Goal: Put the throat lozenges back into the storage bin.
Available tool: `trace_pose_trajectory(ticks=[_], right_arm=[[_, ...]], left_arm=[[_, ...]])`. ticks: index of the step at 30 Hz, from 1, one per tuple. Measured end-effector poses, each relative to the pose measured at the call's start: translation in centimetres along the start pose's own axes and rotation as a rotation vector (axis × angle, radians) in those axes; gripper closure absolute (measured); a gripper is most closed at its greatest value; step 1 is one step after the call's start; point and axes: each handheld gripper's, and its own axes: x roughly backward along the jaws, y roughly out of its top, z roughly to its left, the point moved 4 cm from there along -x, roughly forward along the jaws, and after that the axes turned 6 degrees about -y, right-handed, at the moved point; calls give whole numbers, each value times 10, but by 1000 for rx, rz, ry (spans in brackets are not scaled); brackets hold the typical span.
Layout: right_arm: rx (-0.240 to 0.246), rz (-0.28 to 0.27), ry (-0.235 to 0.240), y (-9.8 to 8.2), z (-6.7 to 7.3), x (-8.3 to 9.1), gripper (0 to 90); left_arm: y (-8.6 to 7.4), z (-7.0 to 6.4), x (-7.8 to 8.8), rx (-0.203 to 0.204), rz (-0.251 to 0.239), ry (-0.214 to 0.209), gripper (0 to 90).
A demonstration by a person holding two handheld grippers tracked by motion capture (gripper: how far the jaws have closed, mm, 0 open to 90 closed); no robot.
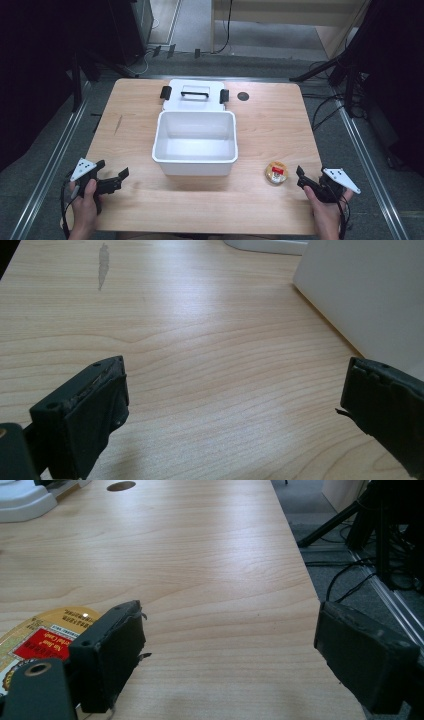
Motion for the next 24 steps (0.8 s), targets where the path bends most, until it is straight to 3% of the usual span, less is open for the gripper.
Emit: trace_pose_trajectory(ticks=[9, 13, 18, 24], right_arm=[[26, 14, -2, 0, 2, -1, 133], [84, 26, -19, -1, 8, -2, 150], [162, 55, 51, 2, 26, 1, 172], [214, 107, 123, 10, 44, 8, 163]], left_arm=[[0, 0, 0, -1, -5, 2, 0], [0, 0, 1, 3, -6, 4, 0], [0, 1, 1, 10, -12, 3, 0], [0, 1, 1, 13, -13, -2, 0]])
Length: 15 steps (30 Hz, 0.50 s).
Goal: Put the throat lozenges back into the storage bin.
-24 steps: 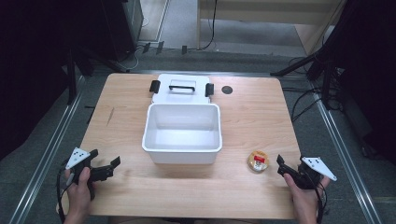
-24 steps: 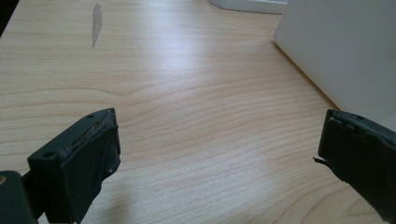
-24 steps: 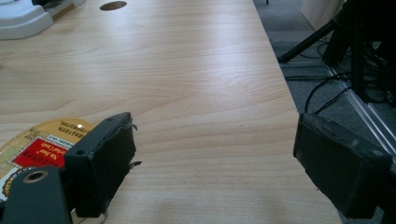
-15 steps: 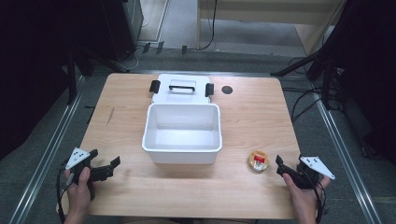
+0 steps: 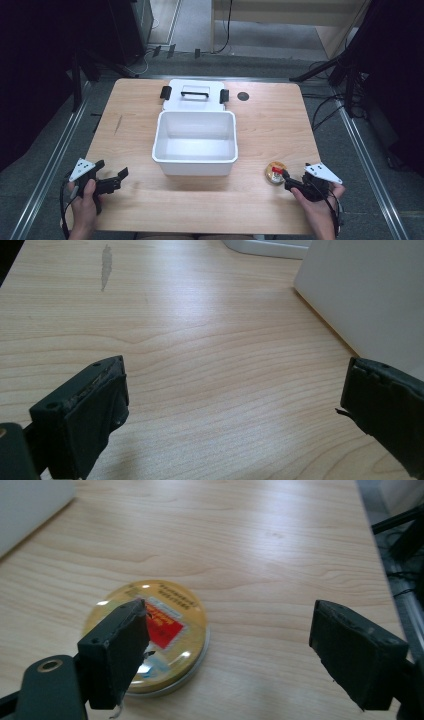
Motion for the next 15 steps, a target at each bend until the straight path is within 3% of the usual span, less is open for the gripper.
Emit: trace_pose_trajectory(ticks=[3, 5, 7, 9, 10, 11, 13, 15], right_arm=[[24, 48, 35, 5, 6, 2, 162], [76, 89, 39, 10, 11, 5, 160], [106, 161, 45, 17, 14, 6, 165], [89, 256, 93, 22, 17, 5, 174], [89, 256, 93, 22, 17, 5, 174], [82, 361, 160, 25, 23, 2, 151], [144, 439, 177, 28, 31, -2, 132], [202, 495, 156, 29, 37, -7, 129]], left_arm=[[0, 0, 0, -2, 3, -1, 0], [0, 0, 0, -1, 5, -1, 0], [0, 0, 0, -1, 6, -1, 0], [0, 0, 0, -3, 6, -1, 0], [0, 0, 0, -3, 6, -1, 0], [0, 0, 0, -2, 6, -2, 0], [0, 0, 0, -3, 6, -2, 0], [0, 0, 0, -3, 8, -2, 0]])
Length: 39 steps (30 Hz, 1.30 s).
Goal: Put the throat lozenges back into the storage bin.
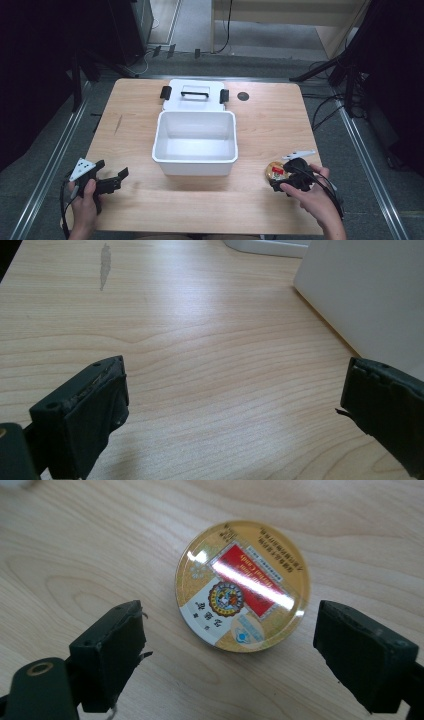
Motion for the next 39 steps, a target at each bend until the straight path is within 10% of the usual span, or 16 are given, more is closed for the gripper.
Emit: trace_pose_trajectory(ticks=[12, 27, 39], right_arm=[[131, 209, -106, 38, 11, -11, 133], [-77, 304, -54, 37, -11, -21, 128], [-114, 303, -24, 40, -1, -18, 118]], left_arm=[[0, 0, -1, 2, 6, -1, 0], [0, 0, -2, 3, 13, 1, 0], [0, 1, -2, 7, 16, -4, 0]])
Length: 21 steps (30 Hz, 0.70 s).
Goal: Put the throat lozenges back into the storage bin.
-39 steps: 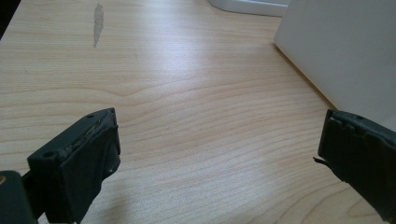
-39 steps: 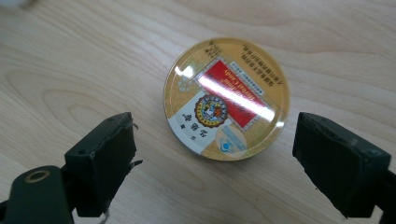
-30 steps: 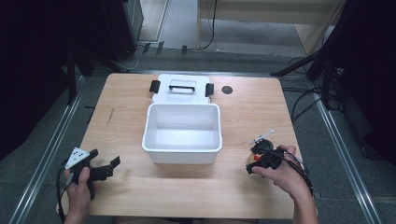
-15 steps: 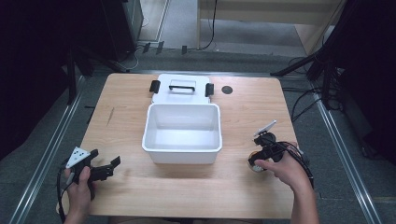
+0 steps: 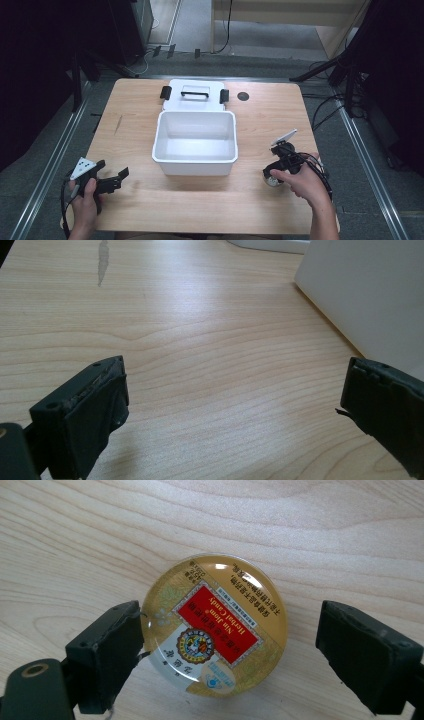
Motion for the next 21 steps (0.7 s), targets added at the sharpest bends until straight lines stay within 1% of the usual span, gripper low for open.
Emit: trace_pose_trajectory(ticks=[2, 5, 6, 7, 9, 10, 11, 15, 17, 21], right_arm=[[5, 4, 0, -1, 2, 0, 115], [37, 36, -1, -3, 8, -8, 84], [37, 36, -1, -3, 8, -8, 84], [50, 53, -8, -4, 11, -15, 104], [60, 58, -25, -4, 12, -18, 169], [73, 67, -28, -5, 12, -20, 192], [90, 72, -37, -7, 12, -21, 192], [122, 70, -14, -8, 14, -20, 202], [120, 66, -10, -8, 15, -19, 202], [131, 33, 22, -5, 16, -4, 203]], left_arm=[[0, 0, 0, 1, 1, -1, 0], [0, 0, 0, 2, 2, -2, 0], [0, 0, 0, 2, 2, -2, 0], [0, 0, 0, 2, 1, -2, 0], [0, 0, 0, 3, 1, -2, 0], [0, 0, 0, 3, 1, -2, 0], [0, 0, 0, 2, 2, -2, 0], [0, 0, 0, 2, 1, -2, 0], [0, 0, 0, 3, 1, -1, 0], [0, 0, 0, 2, -1, 0, 0]])
